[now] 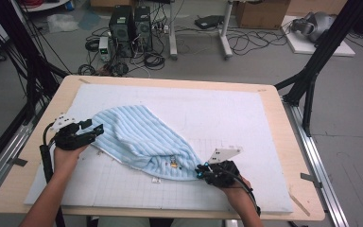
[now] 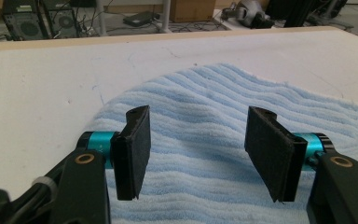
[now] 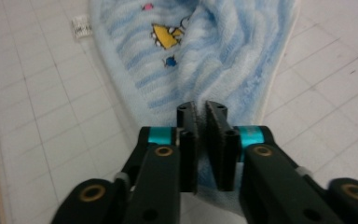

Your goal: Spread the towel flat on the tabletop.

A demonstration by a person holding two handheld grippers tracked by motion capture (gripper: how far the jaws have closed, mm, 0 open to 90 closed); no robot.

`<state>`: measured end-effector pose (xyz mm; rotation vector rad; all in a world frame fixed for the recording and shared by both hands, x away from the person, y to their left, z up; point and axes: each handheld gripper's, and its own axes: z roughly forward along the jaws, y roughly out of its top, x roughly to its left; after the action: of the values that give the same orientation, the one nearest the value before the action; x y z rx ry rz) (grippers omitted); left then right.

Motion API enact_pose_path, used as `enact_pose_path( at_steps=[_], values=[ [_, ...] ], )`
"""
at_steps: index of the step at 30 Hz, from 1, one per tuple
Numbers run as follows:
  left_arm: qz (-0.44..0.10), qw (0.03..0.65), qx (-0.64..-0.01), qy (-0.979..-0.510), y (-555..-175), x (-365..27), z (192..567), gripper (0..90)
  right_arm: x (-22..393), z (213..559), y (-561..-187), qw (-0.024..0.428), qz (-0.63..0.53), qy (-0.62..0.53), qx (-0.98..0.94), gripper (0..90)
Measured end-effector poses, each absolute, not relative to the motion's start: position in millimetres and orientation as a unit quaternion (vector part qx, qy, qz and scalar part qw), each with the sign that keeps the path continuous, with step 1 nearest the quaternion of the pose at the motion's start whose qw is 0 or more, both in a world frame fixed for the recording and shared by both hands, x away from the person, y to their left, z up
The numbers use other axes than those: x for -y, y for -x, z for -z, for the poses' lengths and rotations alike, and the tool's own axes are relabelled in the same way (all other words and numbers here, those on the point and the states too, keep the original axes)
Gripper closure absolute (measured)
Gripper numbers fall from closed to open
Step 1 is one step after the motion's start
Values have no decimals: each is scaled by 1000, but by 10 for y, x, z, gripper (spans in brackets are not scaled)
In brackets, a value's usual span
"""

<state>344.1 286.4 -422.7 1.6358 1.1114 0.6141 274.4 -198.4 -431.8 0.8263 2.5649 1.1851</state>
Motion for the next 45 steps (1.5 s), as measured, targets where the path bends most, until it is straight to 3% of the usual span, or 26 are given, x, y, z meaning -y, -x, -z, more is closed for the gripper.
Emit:
enact_pose_path(
  at_steps=[2,3,4,5,11,15,16,20,21,22,23,24,42,45],
  values=[
    [-255,509,-460,-682,-3442,-2859,4228,411,1935,4258,-2803,107,-424,-285,-853,596],
    [-255,509,-460,-681,-3441,-2852,4228,411,1935,4258,-2803,107,-424,-285,-853,596],
    [-256,510,-458,-682,-3440,-2843,4227,411,1830,4194,-2884,117,-441,-285,-843,509],
    [-254,510,-458,-682,-3441,-2839,4229,411,1760,4172,-2936,126,-447,-281,-840,487],
    [-252,508,-457,-685,-3444,-2835,4238,411,1277,4133,-3300,154,-432,-271,-846,459],
    [-252,508,-455,-687,-3444,-2829,4240,411,1087,4201,-3490,140,-418,-273,-855,460],
    [-251,508,-455,-686,-3445,-2822,4245,411,978,4266,-3571,121,-412,-273,-861,471],
    [-248,505,-453,-692,-3453,-2797,4258,411,857,4366,-3634,112,-390,-269,-874,521],
    [-247,504,-451,-694,-3453,-2794,4258,411,832,4432,-3663,85,-386,-270,-878,636],
    [-249,503,-451,-694,-3452,-2789,4260,411,832,4432,-3663,85,-386,-270,-878,636],
    [-250,503,-451,-693,-3450,-2792,4257,411,839,4421,-3645,68,-388,-262,-881,791],
    [-250,503,-451,-693,-3450,-2792,4257,411,833,4406,-3617,71,-381,-253,-886,817],
    [-252,503,-453,-692,-3446,-2803,4252,411,1229,4331,-2936,2,-366,-199,-909,840],
    [-252,502,-453,-692,-3453,-2807,4257,411,1232,4307,-2931,2,-371,-191,-909,799]
  ],
)
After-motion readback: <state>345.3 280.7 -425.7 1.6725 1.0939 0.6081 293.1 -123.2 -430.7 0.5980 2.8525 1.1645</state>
